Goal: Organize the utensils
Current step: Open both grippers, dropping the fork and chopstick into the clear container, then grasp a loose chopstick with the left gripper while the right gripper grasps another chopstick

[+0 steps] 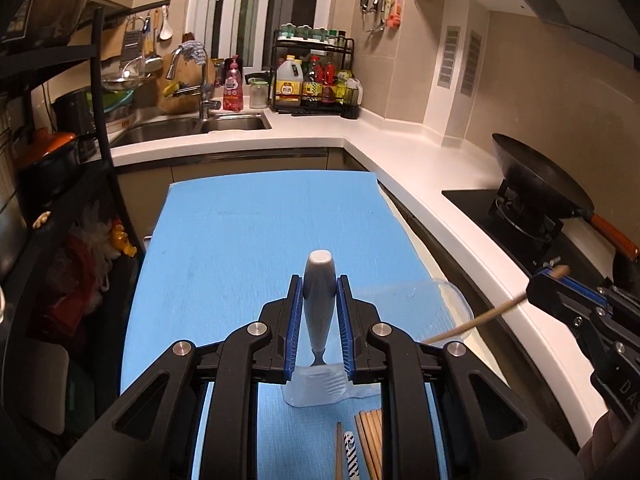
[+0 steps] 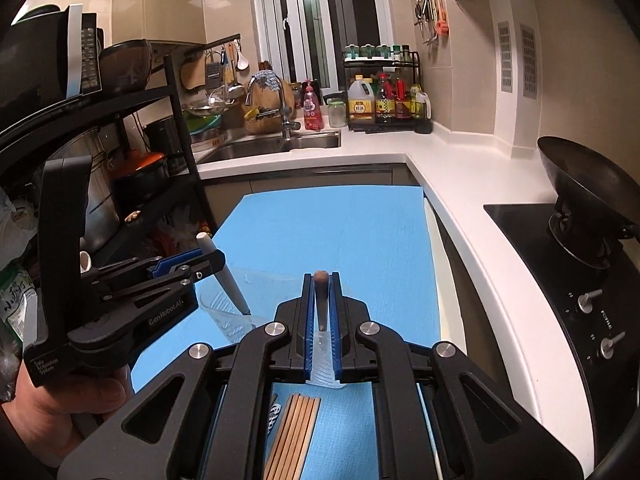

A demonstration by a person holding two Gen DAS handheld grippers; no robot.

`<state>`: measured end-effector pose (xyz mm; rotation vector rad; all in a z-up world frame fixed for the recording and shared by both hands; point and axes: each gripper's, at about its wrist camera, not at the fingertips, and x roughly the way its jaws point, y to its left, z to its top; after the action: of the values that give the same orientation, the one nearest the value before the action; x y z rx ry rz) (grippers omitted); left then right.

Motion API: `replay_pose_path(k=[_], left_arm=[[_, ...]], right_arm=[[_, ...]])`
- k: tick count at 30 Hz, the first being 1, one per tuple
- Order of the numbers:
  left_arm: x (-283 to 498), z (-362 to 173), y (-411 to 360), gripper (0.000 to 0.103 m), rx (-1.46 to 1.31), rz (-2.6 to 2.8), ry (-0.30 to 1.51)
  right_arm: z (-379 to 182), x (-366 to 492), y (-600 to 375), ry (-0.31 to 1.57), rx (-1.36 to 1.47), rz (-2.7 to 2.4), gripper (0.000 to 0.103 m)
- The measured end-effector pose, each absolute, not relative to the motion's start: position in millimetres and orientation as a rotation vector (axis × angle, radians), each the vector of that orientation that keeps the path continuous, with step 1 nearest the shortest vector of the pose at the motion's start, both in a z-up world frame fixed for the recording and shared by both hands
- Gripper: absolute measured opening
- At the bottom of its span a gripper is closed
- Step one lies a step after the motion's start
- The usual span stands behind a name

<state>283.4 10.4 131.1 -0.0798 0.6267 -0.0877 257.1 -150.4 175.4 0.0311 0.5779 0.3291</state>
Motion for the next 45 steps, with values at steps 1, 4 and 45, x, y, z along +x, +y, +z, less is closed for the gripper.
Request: replay_pose_path(k=[1, 4, 45], left_arm=[[281, 132, 9, 0.03, -0.07, -0.082, 0.621], [267, 142, 11, 0.052, -0.063, -0.059, 0.578], [59, -17, -4, 0.005, -0.091, -0.108, 0.633]], right_arm=[[175, 255, -150, 0.574, 0.028, 0.321, 0.031], [181, 244, -148, 0.534, -0.008, 0.282, 0.039], [-1, 90, -172, 0.758, 0.085, 0.305, 0.016]])
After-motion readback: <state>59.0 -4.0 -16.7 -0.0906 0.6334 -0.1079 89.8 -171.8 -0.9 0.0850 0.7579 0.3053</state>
